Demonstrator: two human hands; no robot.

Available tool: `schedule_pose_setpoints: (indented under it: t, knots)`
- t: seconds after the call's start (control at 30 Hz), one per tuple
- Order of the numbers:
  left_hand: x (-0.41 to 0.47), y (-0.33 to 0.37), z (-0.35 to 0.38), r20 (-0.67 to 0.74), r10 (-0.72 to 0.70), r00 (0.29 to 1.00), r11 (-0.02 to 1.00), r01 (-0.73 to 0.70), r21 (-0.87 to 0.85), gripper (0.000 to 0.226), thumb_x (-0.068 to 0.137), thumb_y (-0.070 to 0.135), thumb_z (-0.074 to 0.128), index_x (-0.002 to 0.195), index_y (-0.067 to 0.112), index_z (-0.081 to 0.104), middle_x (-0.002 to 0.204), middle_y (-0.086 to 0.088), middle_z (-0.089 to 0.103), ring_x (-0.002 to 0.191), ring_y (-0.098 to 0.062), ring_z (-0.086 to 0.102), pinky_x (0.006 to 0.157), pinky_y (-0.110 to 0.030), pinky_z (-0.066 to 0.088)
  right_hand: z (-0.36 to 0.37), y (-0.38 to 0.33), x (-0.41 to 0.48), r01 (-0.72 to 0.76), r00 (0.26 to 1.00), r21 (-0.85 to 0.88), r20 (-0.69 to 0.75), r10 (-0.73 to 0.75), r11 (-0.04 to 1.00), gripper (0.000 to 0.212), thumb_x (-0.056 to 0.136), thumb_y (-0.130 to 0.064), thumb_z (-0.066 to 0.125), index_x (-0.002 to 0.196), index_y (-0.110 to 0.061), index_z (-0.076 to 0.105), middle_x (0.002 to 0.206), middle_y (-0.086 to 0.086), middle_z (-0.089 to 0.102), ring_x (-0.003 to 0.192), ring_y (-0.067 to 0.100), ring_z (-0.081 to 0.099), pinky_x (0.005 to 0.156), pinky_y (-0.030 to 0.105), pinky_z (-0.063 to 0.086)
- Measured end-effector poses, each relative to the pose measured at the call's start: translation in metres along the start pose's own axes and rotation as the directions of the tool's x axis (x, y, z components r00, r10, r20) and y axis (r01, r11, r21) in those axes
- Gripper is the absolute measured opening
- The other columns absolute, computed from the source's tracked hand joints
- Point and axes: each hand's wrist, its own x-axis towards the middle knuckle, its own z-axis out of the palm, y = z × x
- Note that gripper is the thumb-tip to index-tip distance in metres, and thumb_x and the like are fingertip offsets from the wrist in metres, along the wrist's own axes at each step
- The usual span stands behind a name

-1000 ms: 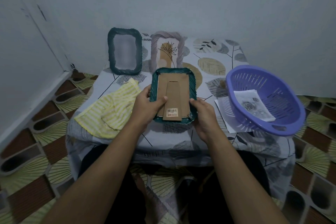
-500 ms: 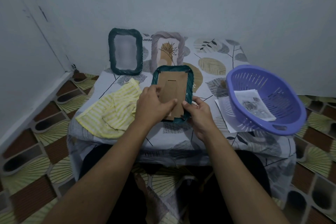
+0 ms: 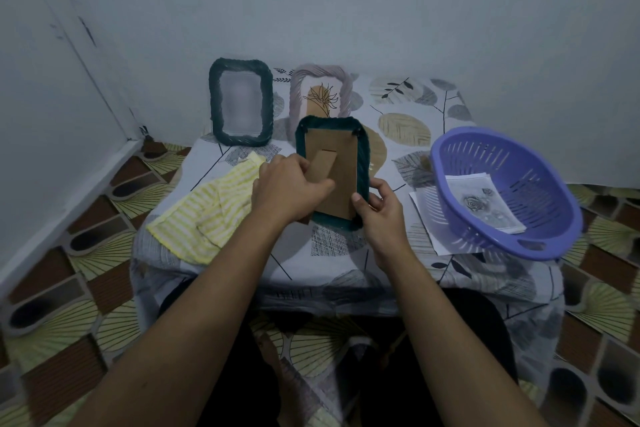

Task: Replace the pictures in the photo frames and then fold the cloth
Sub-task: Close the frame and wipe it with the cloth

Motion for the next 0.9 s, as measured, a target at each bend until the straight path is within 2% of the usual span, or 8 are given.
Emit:
schedule_pose_setpoints:
  t: [0.1, 0.17, 0.3, 0.4, 0.5, 0.67, 0.8, 0.9]
  knots:
    - [-0.001, 0.003, -0.005, 0.044, 0.011, 0.999, 1.000, -0.010, -0.028, 0.072, 0.056, 0.060, 0.055, 0.114, 0.019, 0.065, 0.114, -0.001, 0.064, 0.107, -0.021, 0.060, 0.090, -0.041, 0.054, -0.002, -0.002, -0.001, 0.023, 1.000, -0.010, 0.005, -0.023, 1.000, 0.021, 0.101, -0.004, 0.054, 0.120, -0.011, 0.053, 0.103, 0.006, 0.073, 0.082, 0.009, 0.072, 0.061, 0.024, 0.055]
    - [-0.001, 0.004, -0.006, 0.060, 0.019, 0.998, 0.999, -0.016, -0.052, 0.056, 0.070, 0.049, 0.066, 0.115, 0.015, 0.064, 0.110, 0.000, 0.063, 0.105, -0.021, 0.060, 0.090, -0.037, 0.053, -0.004, -0.001, -0.002, 0.021, 1.000, -0.001, 0.006, -0.021, 1.000, 0.023, 0.099, -0.003, 0.056, 0.121, -0.010, 0.055, 0.102, 0.006, 0.073, 0.082, 0.010, 0.071, 0.061, 0.023, 0.055]
    - [-0.004, 0.006, -0.009, 0.054, 0.029, 0.998, 0.995, -0.024, -0.099, 0.030, 0.073, 0.044, 0.066, 0.091, 0.020, 0.062, 0.089, 0.003, 0.067, 0.093, -0.019, 0.063, 0.084, -0.036, 0.054, -0.009, -0.002, -0.005, 0.017, 0.998, 0.061, 0.056, -0.021, 0.998, 0.017, 0.096, -0.004, 0.061, 0.113, -0.007, 0.060, 0.098, 0.007, 0.072, 0.082, 0.012, 0.069, 0.067, 0.024, 0.055]
    - [-0.005, 0.003, -0.010, 0.095, 0.005, 0.995, 0.971, 0.018, -0.237, 0.026, 0.078, 0.037, 0.067, 0.090, 0.015, 0.071, 0.071, 0.004, 0.069, 0.061, -0.011, 0.063, 0.060, -0.029, 0.054, -0.016, -0.003, -0.008, -0.066, 0.991, 0.257, 0.132, 0.033, 0.964, 0.033, 0.092, -0.037, 0.054, 0.107, -0.011, 0.068, 0.100, 0.009, 0.070, 0.086, 0.019, 0.066, 0.074, 0.032, 0.053]
    - [-0.007, 0.001, -0.011, 0.195, 0.005, 0.981, 0.920, 0.072, -0.385, 0.017, 0.083, 0.029, 0.066, 0.088, 0.014, 0.071, 0.048, 0.003, 0.055, 0.038, -0.015, 0.044, 0.041, -0.017, 0.035, -0.022, -0.004, -0.003, -0.201, 0.978, 0.426, 0.136, 0.157, 0.882, 0.046, 0.098, -0.047, 0.042, 0.103, -0.010, 0.069, 0.101, 0.013, 0.069, 0.092, 0.029, 0.063, 0.082, 0.040, 0.048]
    - [-0.010, 0.003, -0.005, 0.306, 0.060, 0.950, 0.849, 0.113, -0.516, 0.030, 0.083, 0.031, 0.063, 0.088, 0.003, 0.073, 0.076, -0.007, 0.056, 0.058, -0.016, 0.039, 0.053, -0.023, 0.034, -0.011, -0.012, 0.002, -0.425, 0.900, 0.215, 0.210, 0.383, 0.880, 0.034, 0.102, -0.034, 0.045, 0.107, -0.007, 0.065, 0.096, 0.011, 0.064, 0.079, 0.025, 0.060, 0.070, 0.035, 0.051]
    - [-0.013, 0.000, 0.000, 0.364, 0.104, 0.925, 0.801, 0.139, -0.582, 0.046, 0.068, 0.036, 0.059, 0.091, -0.002, 0.071, 0.079, -0.005, 0.062, 0.068, -0.018, 0.044, 0.061, -0.029, 0.034, -0.008, -0.020, 0.005, -0.486, 0.866, 0.188, 0.237, 0.441, 0.853, 0.039, 0.102, -0.037, 0.045, 0.119, -0.008, 0.065, 0.104, 0.009, 0.070, 0.078, 0.024, 0.068, 0.067, 0.034, 0.058]
    - [-0.014, -0.006, 0.000, 0.366, 0.110, 0.924, 0.761, 0.159, -0.629, 0.035, 0.068, 0.032, 0.057, 0.085, 0.007, 0.076, 0.085, -0.003, 0.068, 0.078, -0.018, 0.052, 0.065, -0.028, 0.038, -0.009, -0.026, 0.005, -0.478, 0.867, 0.200, 0.263, 0.423, 0.855, 0.032, 0.104, -0.030, 0.040, 0.115, -0.009, 0.061, 0.082, 0.002, 0.067, 0.056, 0.011, 0.061, 0.046, 0.023, 0.050]
